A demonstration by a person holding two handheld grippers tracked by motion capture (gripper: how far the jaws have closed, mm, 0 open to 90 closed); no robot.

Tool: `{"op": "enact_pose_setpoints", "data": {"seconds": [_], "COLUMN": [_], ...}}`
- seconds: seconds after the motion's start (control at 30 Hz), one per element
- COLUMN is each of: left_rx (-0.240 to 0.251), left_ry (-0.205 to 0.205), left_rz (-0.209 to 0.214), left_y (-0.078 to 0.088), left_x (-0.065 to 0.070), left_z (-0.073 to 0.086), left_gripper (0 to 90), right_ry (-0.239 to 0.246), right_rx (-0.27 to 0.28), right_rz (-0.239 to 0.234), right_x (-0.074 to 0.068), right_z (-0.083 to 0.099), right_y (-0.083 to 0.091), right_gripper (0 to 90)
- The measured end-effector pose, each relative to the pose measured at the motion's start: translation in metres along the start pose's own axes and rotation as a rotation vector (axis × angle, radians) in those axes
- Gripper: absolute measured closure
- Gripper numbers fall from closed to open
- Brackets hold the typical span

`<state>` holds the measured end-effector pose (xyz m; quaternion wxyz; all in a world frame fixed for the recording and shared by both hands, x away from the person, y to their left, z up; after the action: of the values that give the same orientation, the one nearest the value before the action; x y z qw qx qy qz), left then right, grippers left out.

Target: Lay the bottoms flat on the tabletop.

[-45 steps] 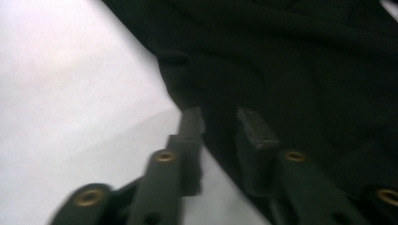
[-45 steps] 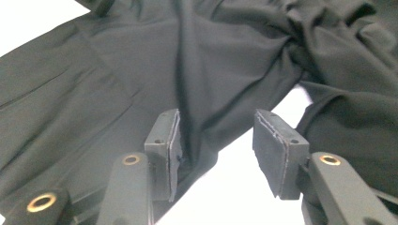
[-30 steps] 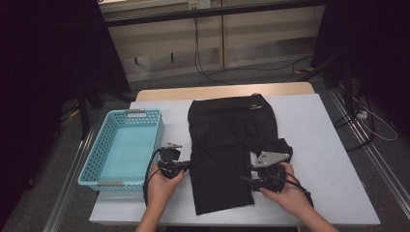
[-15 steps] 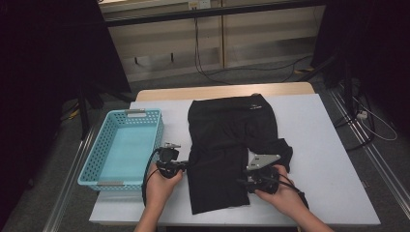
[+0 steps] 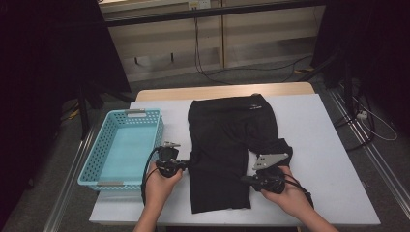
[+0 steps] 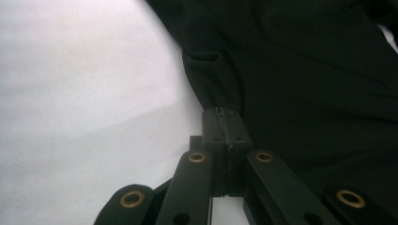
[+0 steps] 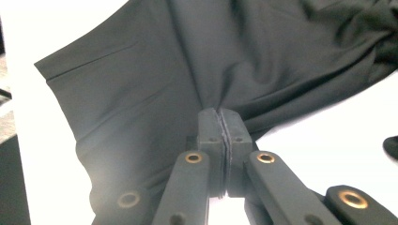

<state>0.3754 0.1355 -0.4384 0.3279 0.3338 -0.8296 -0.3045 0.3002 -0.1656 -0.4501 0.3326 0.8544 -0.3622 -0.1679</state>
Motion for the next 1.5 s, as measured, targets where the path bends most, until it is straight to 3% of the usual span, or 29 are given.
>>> {"op": "enact_pose_setpoints", "data": {"seconds": [0.07, 0.37, 0.43, 0.53, 0.6, 0.77, 0.8, 0.87, 0.93, 1.0, 1.1, 1.23, 1.3, 1.5], "left_rx": [-0.002, -0.011, -0.012, -0.035, -0.048, -0.043, -0.027, 0.01, 0.045, 0.068, 0.095, 0.089, 0.095, 0.109], "left_ry": [-0.003, 0.009, 0.004, 0.004, 0.021, 0.007, 0.003, -0.016, -0.014, -0.051, -0.079, -0.082, -0.08, -0.072], "left_rz": [-0.002, -0.009, -0.012, -0.027, -0.024, -0.017, -0.016, -0.032, -0.033, -0.055, -0.055, -0.045, -0.043, -0.037], "left_y": [0.002, 0.008, 0.007, 0.003, -0.001, -0.003, -0.003, -0.001, -0.001, -0.002, -0.005, -0.005, -0.005, -0.003], "left_x": [0.0, -0.002, -0.001, -0.001, -0.001, 0.0, 0.0, -0.002, -0.002, -0.002, -0.002, -0.003, -0.004, -0.005], "left_z": [-0.001, -0.001, 0.0, 0.002, 0.003, 0.003, 0.002, 0.0, -0.001, -0.003, -0.005, -0.006, -0.006, -0.008], "left_gripper": [90.0, 90.0, 90.0, 90.0, 90.0, 88.1, 83.9, 66.9, 55.9, 40.5, 27.4, 19.3, 18.6, 16.6], "right_ry": [-0.008, 0.058, 0.07, 0.092, 0.081, 0.052, 0.054, 0.055, 0.072, 0.078, 0.085, 0.115, 0.121, 0.155], "right_rx": [-0.006, -0.015, -0.013, -0.02, -0.01, -0.008, -0.011, -0.009, 0.006, 0.034, 0.082, 0.09, 0.098, 0.084], "right_rz": [-0.014, -0.072, -0.058, -0.001, 0.038, 0.072, 0.081, 0.081, 0.111, 0.135, 0.094, 0.022, 0.007, -0.055], "right_x": [0.0, -0.025, -0.026, -0.02, -0.011, 0.004, 0.004, 0.004, 0.003, 0.001, -0.006, -0.022, -0.031, -0.05], "right_z": [0.002, -0.001, -0.002, -0.003, -0.002, 0.002, 0.002, 0.002, 0.001, -0.002, -0.008, -0.012, -0.015, -0.019], "right_y": [-0.001, -0.007, -0.007, -0.004, -0.002, 0.0, -0.001, -0.001, 0.0, 0.002, 0.002, -0.007, -0.012, -0.028], "right_gripper": [88.9, 88.8, 88.8, 88.6, 88.6, 88.5, 87.9, 86.0, 77.9, 68.8, 57.1, 48.3, 36.9, 35.4]}}
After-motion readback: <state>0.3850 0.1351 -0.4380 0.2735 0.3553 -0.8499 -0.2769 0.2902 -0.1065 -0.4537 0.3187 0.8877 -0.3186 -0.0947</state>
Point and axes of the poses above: each handheld gripper's, and its own axes: y roughly backward along the jaws, z roughly out of its underside, x roughly to its right, the point moved 1 cm from there along -y, roughly forward along the jaws, and after that the axes turned 9 degrees about z, right-handed, at the moved point
